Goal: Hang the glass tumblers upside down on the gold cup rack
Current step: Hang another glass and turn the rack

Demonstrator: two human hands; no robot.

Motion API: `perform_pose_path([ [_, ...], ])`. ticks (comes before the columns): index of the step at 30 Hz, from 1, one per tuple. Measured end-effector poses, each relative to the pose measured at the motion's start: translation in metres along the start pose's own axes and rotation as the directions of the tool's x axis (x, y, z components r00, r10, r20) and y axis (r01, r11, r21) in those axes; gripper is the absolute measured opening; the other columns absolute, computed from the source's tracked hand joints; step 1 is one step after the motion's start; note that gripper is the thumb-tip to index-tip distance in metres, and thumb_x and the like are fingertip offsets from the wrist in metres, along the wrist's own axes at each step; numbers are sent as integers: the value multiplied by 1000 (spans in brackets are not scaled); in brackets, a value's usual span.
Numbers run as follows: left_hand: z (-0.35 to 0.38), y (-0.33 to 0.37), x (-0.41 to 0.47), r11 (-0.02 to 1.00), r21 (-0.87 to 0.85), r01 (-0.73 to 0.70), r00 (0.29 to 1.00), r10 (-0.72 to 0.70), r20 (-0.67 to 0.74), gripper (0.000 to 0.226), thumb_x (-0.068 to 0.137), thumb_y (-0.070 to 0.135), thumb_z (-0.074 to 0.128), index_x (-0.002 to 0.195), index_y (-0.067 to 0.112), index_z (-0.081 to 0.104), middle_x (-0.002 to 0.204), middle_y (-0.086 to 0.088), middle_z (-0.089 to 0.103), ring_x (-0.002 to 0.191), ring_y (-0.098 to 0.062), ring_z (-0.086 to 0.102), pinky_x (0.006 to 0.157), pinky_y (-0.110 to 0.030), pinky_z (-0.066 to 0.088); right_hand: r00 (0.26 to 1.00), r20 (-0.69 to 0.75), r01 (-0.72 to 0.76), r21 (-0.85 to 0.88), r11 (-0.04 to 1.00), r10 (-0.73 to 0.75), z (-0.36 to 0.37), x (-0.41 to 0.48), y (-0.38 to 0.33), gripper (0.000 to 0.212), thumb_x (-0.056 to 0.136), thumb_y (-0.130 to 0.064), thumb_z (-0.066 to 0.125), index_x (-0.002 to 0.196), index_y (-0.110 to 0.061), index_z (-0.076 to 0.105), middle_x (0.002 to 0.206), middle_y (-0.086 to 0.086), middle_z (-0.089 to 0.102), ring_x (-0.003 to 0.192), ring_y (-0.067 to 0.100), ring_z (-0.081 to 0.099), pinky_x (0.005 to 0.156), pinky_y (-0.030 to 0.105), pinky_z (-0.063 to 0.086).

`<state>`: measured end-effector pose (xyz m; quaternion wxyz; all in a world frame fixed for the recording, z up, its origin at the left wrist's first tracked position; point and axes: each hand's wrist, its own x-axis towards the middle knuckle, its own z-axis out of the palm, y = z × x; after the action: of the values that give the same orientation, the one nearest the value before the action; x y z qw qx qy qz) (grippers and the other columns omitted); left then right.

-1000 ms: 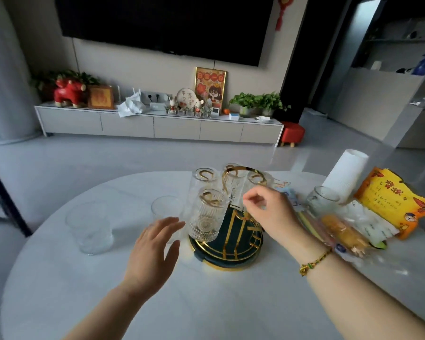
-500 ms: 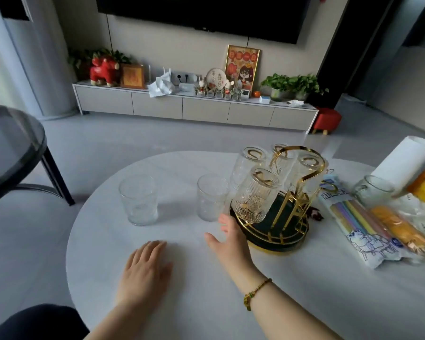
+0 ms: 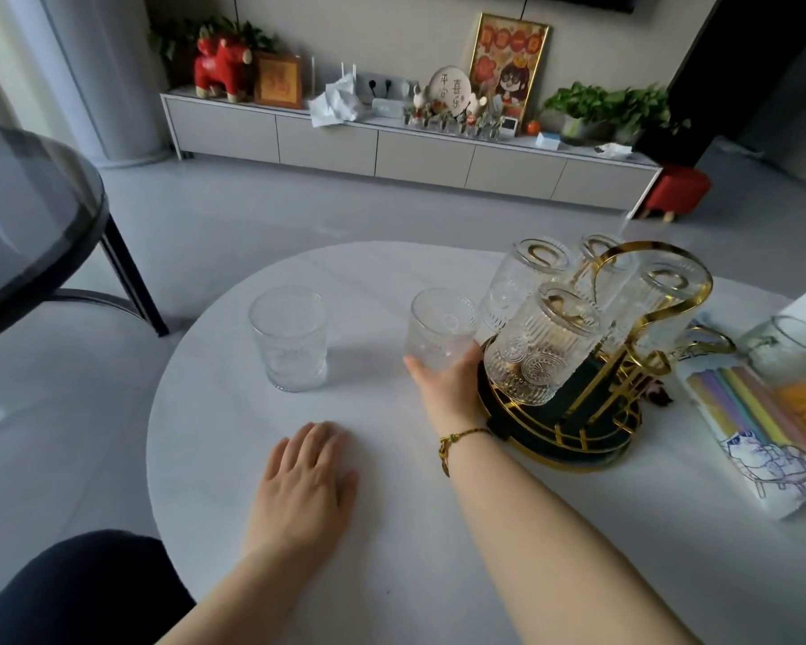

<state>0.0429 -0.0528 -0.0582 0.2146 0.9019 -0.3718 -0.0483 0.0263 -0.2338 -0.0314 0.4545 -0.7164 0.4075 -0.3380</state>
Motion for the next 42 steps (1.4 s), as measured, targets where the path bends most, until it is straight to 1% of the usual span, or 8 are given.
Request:
perform_pose_path([
  [3,0,0,-1,1000,7,-5,1000,5,-2,49,84,36,30,128,17,39,141,-3,40,135,-21,27,114,-36,16,999,41,-36,7,999,36,-2,3,2,65,63,-19,78,112,-7,37,115,14,54,107,25,53,90,27,38],
  [12,-6,2,-2,1000,-18,-14,1000,13,-17,58,76,35,19,124,15,44,140,-5,43,134,-22,30,113,-38,18,991,85,90,163,983,-105,-22,-37,-41,63,62,-9,78,109,-7,37,99,-2,44,93,12,43,64,-11,26],
  [17,-13,4,-4,998,-59,-11,1000,13,25,38,89,26,30,123,17,45,140,-3,42,133,-20,30,112,-35,18,962,136,213,175,961,-238,-78,-64,-69,63,58,-14,81,103,-17,37,106,2,49,99,13,47,75,-2,34],
  [20,-23,21,4,985,-170,-17,1000,18,3,34,90,12,43,123,14,45,139,-8,43,128,-25,37,107,-35,23,959,103,243,180,953,-264,-121,-69,-76,71,54,-21,78,112,-16,38,117,5,51,110,16,48,94,20,40],
  [27,-84,127,51,879,-319,-355,925,280,-257,30,88,4,45,118,8,51,129,-15,53,118,-33,48,99,-42,36,964,-11,263,142,954,-264,-218,-60,-72,62,61,-5,77,104,-31,39,107,-9,54,97,-7,52,76,2,41],
  [31,-105,184,80,823,-261,-504,853,428,-299,35,90,8,42,125,9,43,133,-16,48,119,-35,46,100,-46,36,966,-98,228,-119,966,-240,-265,-49,-75,71,56,-20,79,112,-30,36,111,-6,48,102,8,47,81,19,38],
  [35,-103,222,104,808,-143,-571,819,551,-160,46,93,17,36,136,18,22,148,-9,27,134,-27,27,111,-43,22,927,-83,269,-533,802,-367,-309,-29,-85,80,54,-18,81,122,-15,38,115,2,40,102,11,37,82,9,25],
  [42,-85,245,121,755,13,-656,755,656,7,44,95,24,31,137,21,18,151,0,21,138,-16,17,114,-35,9,891,306,386,-899,207,-334,-339,3,-107,70,65,-9,68,125,-15,34,125,11,37,116,30,33,91,37,36],
])
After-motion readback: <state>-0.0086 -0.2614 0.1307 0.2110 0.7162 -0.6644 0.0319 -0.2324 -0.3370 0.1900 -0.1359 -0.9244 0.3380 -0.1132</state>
